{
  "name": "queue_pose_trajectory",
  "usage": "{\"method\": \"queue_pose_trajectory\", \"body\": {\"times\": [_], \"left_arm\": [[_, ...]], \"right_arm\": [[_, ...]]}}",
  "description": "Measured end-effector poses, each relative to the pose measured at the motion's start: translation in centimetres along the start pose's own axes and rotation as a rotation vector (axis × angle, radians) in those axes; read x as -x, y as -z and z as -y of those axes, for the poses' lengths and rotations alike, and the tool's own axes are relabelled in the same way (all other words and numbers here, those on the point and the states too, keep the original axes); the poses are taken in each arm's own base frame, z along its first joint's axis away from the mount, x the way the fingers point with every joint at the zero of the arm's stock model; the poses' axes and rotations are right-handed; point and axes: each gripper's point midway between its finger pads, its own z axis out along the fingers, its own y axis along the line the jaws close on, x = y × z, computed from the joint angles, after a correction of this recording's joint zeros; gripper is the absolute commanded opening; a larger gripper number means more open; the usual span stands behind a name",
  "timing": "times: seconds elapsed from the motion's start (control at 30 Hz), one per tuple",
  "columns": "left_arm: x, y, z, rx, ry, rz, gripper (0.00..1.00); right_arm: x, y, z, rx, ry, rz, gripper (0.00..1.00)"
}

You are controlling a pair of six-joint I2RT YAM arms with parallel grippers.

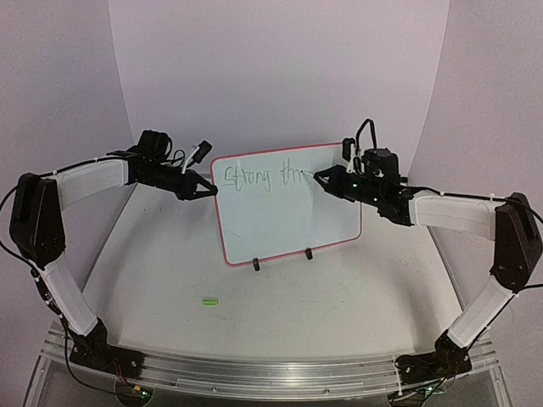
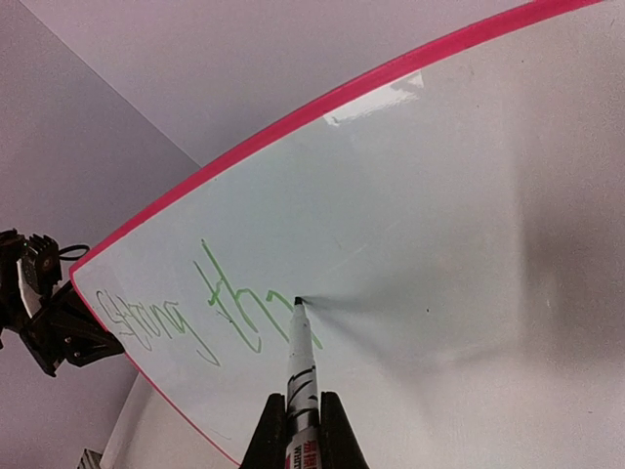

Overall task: Write a sentence on the whiteboard
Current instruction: Write a sentence at the center of the board.

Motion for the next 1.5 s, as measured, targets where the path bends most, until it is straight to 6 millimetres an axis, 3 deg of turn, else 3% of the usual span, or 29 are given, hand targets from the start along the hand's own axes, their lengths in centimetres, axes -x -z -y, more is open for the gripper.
{"method": "queue_pose_trajectory", "body": {"times": [0.33,0.7,1.23,1.5], "left_arm": [[0.0,0.0,0.1,-0.002,-0.002,0.0,0.0],[0.1,-0.3,0.4,-0.007,-0.014,0.002,0.0],[0.2,-0.3,0.4,-0.008,-0.016,0.002,0.0],[0.2,-0.3,0.4,-0.008,-0.016,0.002,0.0]], "right_arm": [[0.3,0.3,-0.2,0.003,-0.002,0.012,0.0],[1.3,2.8,-1.1,0.037,-0.01,0.075,0.0],[0.0,1.3,0.7,-0.018,-0.025,0.044,0.0],[0.8,1.0,0.3,-0.018,-0.012,0.052,0.0]]}}
